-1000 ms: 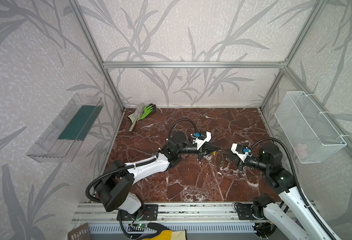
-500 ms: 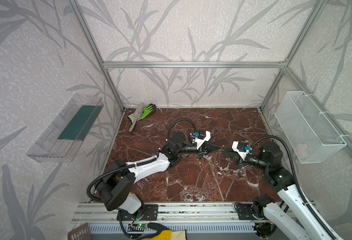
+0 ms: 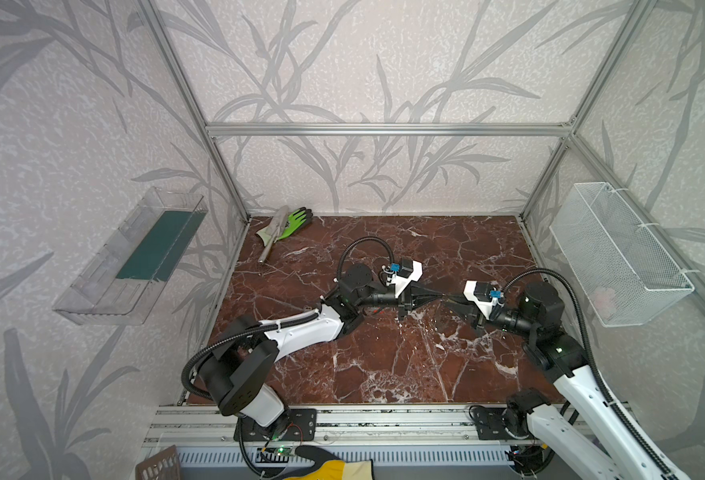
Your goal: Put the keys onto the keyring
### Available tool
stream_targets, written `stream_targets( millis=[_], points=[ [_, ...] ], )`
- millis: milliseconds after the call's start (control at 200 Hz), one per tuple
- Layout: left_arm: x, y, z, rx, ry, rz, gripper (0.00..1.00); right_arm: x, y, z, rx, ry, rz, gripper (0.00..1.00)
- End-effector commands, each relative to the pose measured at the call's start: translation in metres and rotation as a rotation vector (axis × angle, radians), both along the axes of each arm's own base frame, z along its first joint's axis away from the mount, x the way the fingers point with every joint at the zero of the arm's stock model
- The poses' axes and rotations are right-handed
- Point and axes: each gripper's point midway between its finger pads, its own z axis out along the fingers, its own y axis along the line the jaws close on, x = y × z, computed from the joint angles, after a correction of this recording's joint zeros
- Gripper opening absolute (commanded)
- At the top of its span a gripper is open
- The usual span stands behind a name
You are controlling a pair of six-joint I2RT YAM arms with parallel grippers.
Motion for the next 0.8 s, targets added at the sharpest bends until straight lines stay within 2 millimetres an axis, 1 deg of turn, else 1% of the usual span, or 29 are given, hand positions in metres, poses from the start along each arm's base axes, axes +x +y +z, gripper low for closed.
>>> stream_targets(
  millis=[0, 120, 245, 425, 655, 795],
  points=[
    [-0.006, 0.001, 0.024, -0.055, -0.062, -0.023, 0.00, 0.002, -0.010, -0.002, -0.028, -0.004, -0.051, 0.26],
    [-0.006, 0.001, 0.021, -0.028, -0.082, -0.011, 0.00, 0.002, -0.022, 0.000, -0.022, -0.005, -0.097, 0.28],
    [-0.005, 0.003, 0.022, -0.022, -0.099, 0.002, 0.00, -0.002, -0.025, -0.002, -0.024, -0.003, -0.099, 0.27],
    [-0.005, 0.003, 0.028, -0.031, -0.114, 0.009, 0.00, -0.009, -0.015, -0.010, -0.015, 0.049, -0.010, 0.24],
    [-0.008, 0.005, 0.034, -0.043, -0.128, 0.013, 0.00, -0.008, -0.008, -0.008, 0.009, 0.053, 0.046, 0.24],
    [-0.009, 0.005, 0.038, -0.049, -0.134, 0.014, 0.00, -0.008, -0.004, -0.011, -0.004, 0.057, 0.063, 0.24]
  ],
)
